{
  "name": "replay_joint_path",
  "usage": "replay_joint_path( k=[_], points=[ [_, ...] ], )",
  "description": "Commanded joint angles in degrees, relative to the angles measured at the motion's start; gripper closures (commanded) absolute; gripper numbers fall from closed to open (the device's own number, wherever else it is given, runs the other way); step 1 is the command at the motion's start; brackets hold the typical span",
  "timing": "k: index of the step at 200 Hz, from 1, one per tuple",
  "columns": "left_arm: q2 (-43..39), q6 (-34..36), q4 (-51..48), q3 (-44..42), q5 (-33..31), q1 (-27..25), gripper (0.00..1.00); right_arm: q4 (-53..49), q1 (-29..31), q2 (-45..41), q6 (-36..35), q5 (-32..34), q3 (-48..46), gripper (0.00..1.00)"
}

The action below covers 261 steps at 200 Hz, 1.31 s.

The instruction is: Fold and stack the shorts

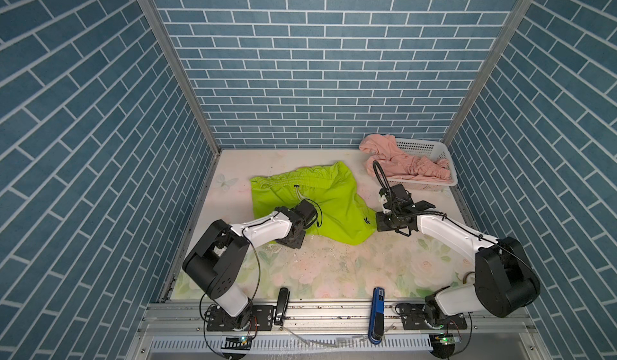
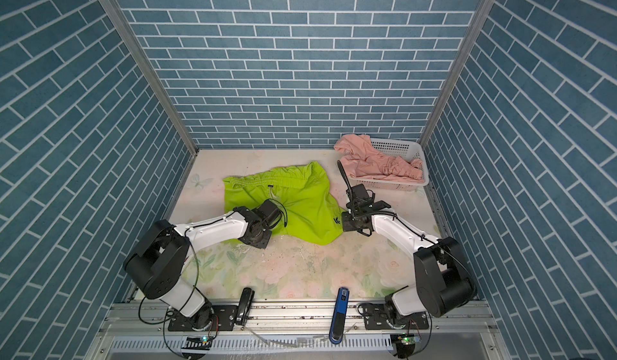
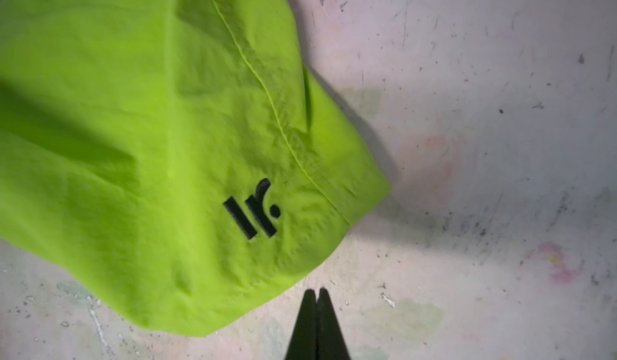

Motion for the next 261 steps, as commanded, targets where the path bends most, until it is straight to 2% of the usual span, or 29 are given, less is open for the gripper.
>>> replay_joint_path(
  k=[1,47,63,74,81,91,99,105,116,120,133,138,141,168,182,194,207,226,261],
  points=[
    [0.19,1.27,-1.53,2.69,1.54,-0.39,1.00,-0.75,-0.36,0.49,-0.66,-1.70,0.48,1.00],
    [-7.60,3.56,-11.00,9.39,15.97,-0.74,1.00,-4.06,-1.95,0.49,-2.98,-0.83,3.40,1.00],
    [-11.05,4.27,-14.71,11.73,18.84,-0.72,1.00,-4.71,-2.10,0.91,-4.21,-1.37,4.63,1.00],
    [-12.17,4.71,-16.77,12.91,18.47,-0.69,1.00,-5.59,-1.98,0.64,-5.48,-1.83,5.64,1.00],
    [-12.25,5.07,-17.72,13.53,17.11,-0.53,1.00,-6.04,-1.81,-0.27,-6.23,-3.34,5.80,0.90],
    [-11.61,5.54,-18.15,13.89,14.55,0.11,1.00,-5.99,-0.70,-3.06,-7.71,-3.33,5.42,0.68],
    [-10.52,5.84,-18.46,14.26,12.53,1.45,0.84,-5.97,0.64,-5.43,-8.85,-2.50,4.90,0.56],
    [-9.78,5.90,-18.56,14.74,11.66,2.91,0.68,-5.95,1.66,-6.76,-9.70,-0.59,4.79,0.52],
    [-9.38,6.10,-17.87,15.19,11.54,5.82,0.63,-6.35,4.03,-9.24,-11.08,1.82,4.58,0.46],
    [-9.52,6.35,-17.47,15.34,11.76,6.74,0.56,-6.59,4.35,-9.69,-11.24,2.19,4.67,0.45],
    [-9.86,7.11,-16.73,16.08,13.11,9.65,0.15,-7.13,6.36,-10.98,-12.69,1.91,4.74,0.41],
    [-9.73,7.71,-16.67,16.55,14.11,10.32,0.04,-7.05,7.40,-11.42,-13.14,1.99,4.61,0.40],
    [-9.58,8.00,-16.79,16.88,14.41,10.60,0.01,-6.59,8.28,-11.69,-13.49,1.74,4.38,0.40],
    [-8.88,8.78,-17.00,17.84,12.82,11.58,0.00,-0.26,16.27,-12.61,-14.87,-3.85,1.04,0.39],
    [-8.94,8.15,-16.70,17.00,13.05,12.92,0.00,3.83,21.95,-11.86,-15.44,-3.92,-0.77,0.38],
    [-9.52,7.22,-16.26,15.32,13.50,14.40,0.00,6.76,27.66,-10.27,-16.46,-2.51,-1.66,0.37],
    [-11.33,5.39,-15.65,12.51,12.97,15.47,0.00,9.49,33.60,-7.29,-17.63,1.88,-2.24,0.36],
    [-17.04,2.86,-14.04,7.08,13.34,16.98,0.00,13.36,39.49,-3.06,-19.20,6.12,-2.41,0.34],
    [-30.75,-3.15,-11.30,-3.16,16.05,23.19,0.00,23.36,43.13,4.66,-22.27,9.22,-2.58,0.31]
  ],
)
